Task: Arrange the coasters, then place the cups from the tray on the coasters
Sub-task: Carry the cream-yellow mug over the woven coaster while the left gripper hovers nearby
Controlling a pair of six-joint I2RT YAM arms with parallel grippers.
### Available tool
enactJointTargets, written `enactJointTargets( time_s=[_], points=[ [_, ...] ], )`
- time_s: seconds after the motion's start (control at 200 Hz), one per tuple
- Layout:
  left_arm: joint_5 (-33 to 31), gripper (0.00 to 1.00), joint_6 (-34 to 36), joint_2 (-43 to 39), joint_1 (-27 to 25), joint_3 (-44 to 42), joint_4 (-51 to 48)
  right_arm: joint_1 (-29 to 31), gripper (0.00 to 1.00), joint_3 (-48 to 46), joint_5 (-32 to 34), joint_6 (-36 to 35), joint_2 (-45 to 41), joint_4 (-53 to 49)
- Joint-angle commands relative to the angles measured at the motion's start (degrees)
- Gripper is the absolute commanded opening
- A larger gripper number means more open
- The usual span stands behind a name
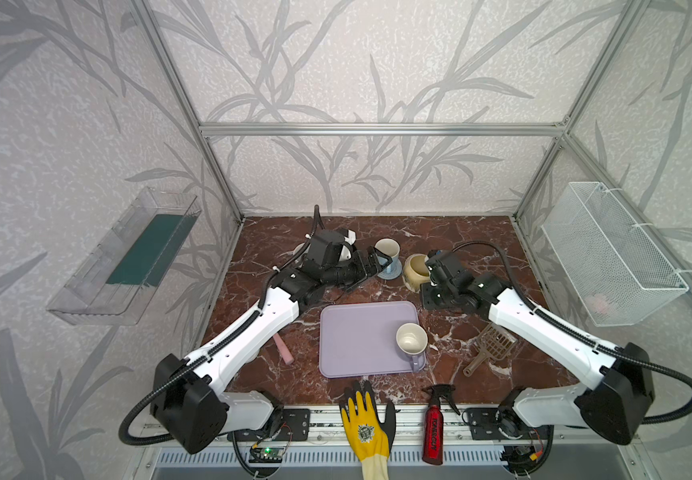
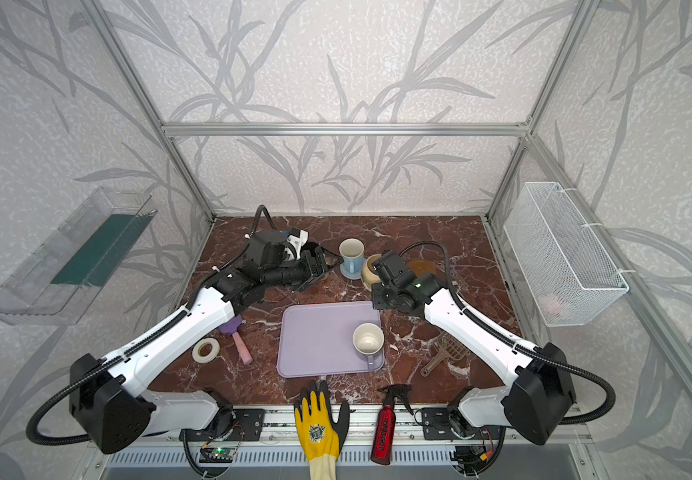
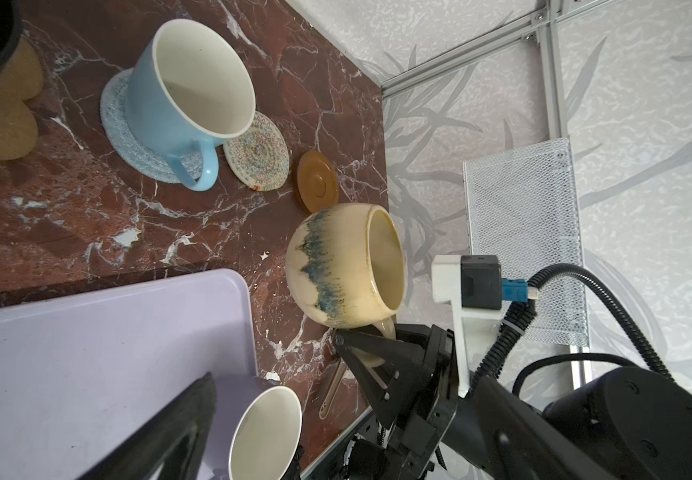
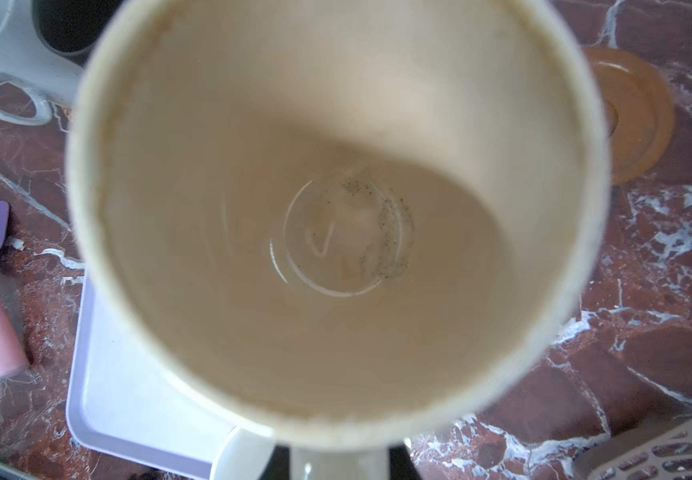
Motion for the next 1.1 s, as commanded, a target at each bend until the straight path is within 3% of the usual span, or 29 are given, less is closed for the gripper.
enactJointTargets(
  time_s=[0.0,0.4,1.095],
  points=[
    [0.91,1.0,1.67,3.24,0.3,3.15,1.22,-1.92,0.0,3.26,-1.45,-1.73,1.08,5.63],
    [-1.82,0.99,3.5,12.45,0.21,9.12,-0.17,-8.55,0.0,7.25,-3.25,-2.17,11.21,10.26],
    [-3.69,0.99,1.0,22.68,0.14,13.75,3.59,-12.52,0.0,15.55,3.25,-3.46,25.86,13.99]
  ],
)
